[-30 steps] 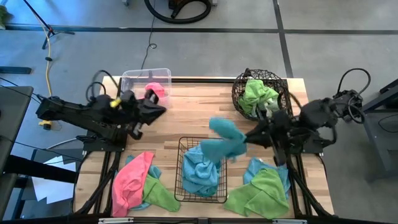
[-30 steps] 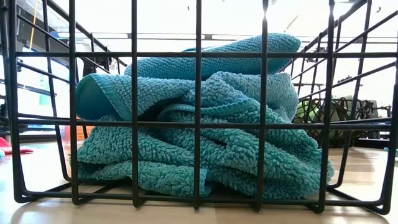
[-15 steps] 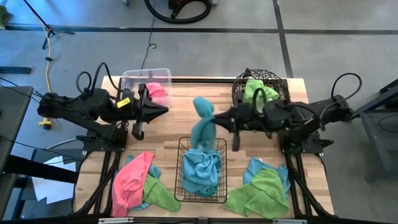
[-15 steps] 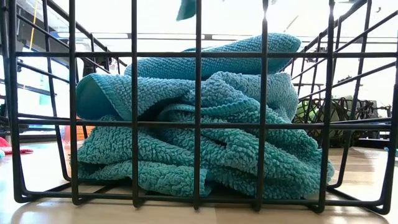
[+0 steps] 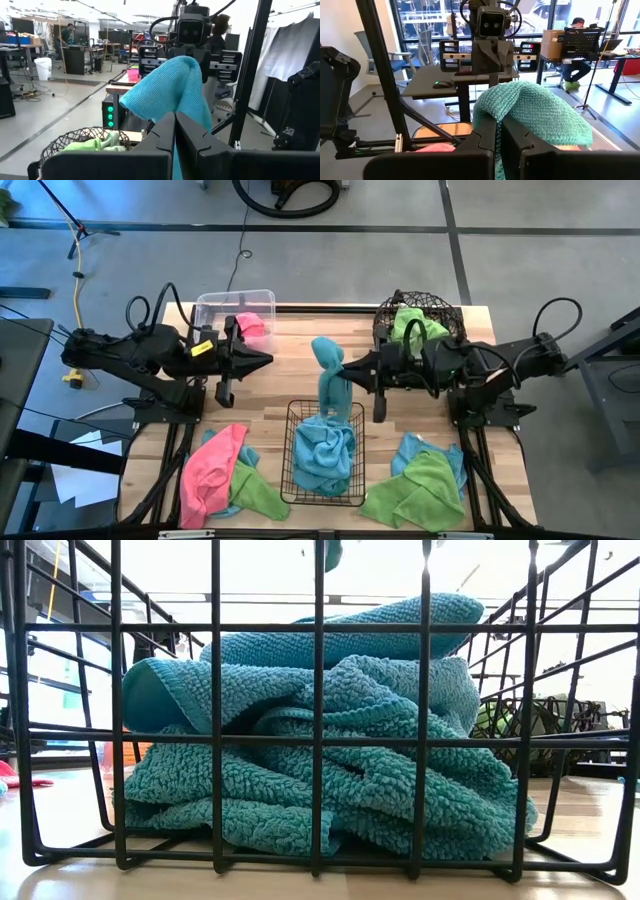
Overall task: Sort microfiber towel by color & place in baskets
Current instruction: Put the blue towel into the bottom basket
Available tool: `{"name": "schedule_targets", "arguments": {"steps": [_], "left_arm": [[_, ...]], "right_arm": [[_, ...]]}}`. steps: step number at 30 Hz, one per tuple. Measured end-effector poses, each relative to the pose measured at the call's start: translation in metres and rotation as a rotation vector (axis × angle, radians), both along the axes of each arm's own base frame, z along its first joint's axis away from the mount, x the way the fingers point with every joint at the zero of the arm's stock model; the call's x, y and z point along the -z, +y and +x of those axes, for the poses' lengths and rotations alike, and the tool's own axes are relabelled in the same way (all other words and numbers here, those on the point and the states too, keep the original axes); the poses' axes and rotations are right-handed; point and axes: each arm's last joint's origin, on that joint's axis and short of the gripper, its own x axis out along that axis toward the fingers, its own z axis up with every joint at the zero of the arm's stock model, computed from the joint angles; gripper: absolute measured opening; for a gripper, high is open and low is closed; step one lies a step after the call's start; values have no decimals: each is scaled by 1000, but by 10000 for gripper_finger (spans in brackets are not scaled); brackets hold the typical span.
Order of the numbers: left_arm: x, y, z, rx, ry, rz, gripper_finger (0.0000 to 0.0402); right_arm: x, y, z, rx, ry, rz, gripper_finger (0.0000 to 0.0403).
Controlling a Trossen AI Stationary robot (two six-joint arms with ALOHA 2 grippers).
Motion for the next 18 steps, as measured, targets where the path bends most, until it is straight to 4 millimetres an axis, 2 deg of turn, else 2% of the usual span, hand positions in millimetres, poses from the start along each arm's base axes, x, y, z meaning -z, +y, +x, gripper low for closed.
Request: {"name": "schedule_targets", "arguments": {"steps": [4, 9, 15, 18], "left_arm": [[0, 0, 0, 0, 0, -2, 0], [0, 0, 0, 2, 0, -17, 0], [1, 1, 0, -38, 6, -20, 0], [1, 2, 0, -59, 11, -20, 0]], "right_arm": [[-2, 1, 0, -19, -20, 15, 0], [-3, 8, 2, -245, -29, 155, 0], [15, 29, 17, -382, 66, 231, 0], [33, 37, 26, -383, 170, 224, 0]]}}
